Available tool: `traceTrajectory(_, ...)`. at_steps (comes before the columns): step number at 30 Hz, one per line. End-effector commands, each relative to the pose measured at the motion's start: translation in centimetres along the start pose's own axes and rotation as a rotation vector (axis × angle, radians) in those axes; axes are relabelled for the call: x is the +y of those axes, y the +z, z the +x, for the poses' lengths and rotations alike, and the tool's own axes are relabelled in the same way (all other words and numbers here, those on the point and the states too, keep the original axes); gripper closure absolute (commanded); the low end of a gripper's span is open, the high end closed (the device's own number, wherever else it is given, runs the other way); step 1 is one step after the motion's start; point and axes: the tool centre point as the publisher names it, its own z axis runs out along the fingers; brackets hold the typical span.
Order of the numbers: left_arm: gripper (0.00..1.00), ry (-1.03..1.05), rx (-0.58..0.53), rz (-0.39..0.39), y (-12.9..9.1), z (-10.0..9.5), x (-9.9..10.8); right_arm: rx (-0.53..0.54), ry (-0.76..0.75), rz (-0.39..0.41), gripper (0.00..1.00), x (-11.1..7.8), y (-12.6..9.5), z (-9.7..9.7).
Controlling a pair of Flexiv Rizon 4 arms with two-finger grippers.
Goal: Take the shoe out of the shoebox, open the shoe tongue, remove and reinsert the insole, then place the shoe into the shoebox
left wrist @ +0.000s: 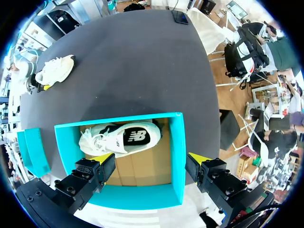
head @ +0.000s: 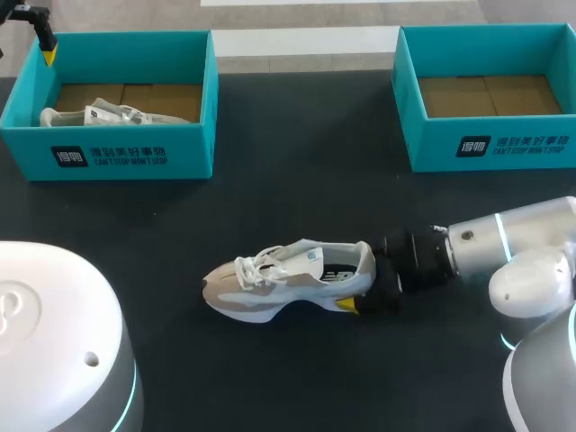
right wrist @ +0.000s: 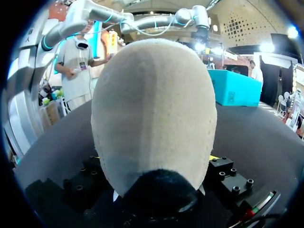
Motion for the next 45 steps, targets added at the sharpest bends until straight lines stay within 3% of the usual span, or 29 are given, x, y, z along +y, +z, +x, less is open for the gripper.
traceTrajectory(1, 0.00, 0.000, 0.001, 0.000, 0.0, 0.0, 0.0, -0.001, 0.001, 0.007, 1.00, -0.4, 0.3, -0.3)
traceTrajectory(4, 0.00, 0.026, -0.004, -0.012, -0.3, -0.5, -0.4, -0.001, 0.001, 0.007, 1.00, -0.4, 0.3, -0.3)
traceTrajectory(8, 0.00, 0.012, -0.019, -0.049, -0.8, -4.0, -2.1, -0.001, 0.001, 0.007, 1.00, -0.4, 0.3, -0.3)
traceTrajectory(17, 0.00, -0.007, -0.079, -0.045, -1.6, -12.7, -4.6, -0.001, 0.001, 0.007, 1.00, -0.4, 0.3, -0.3)
traceTrajectory(27, 0.00, 0.075, -0.122, -0.052, -3.6, -22.7, -9.1, -0.001, 0.001, 0.007, 1.00, -0.4, 0.3, -0.3)
traceTrajectory(30, 0.00, 0.180, -0.093, -0.052, -3.4, -25.8, -10.4, -0.001, 0.001, 0.007, 1.00, -0.4, 0.3, -0.3)
traceTrajectory(35, 0.00, 0.526, -0.146, -0.025, -3.2, -29.9, -12.9, -0.001, 0.001, 0.007, 1.00, -0.4, 0.3, -0.3)
traceTrajectory(40, 0.00, 0.929, -0.179, -0.034, -3.3, -32.3, -15.2, -0.001, 0.001, 0.007, 1.00, -0.4, 0.3, -0.3)
traceTrajectory(45, 0.00, 1.061, -0.142, -0.072, -3.4, -34.0, -15.8, -0.001, 0.001, 0.007, 1.00, -0.4, 0.3, -0.3)
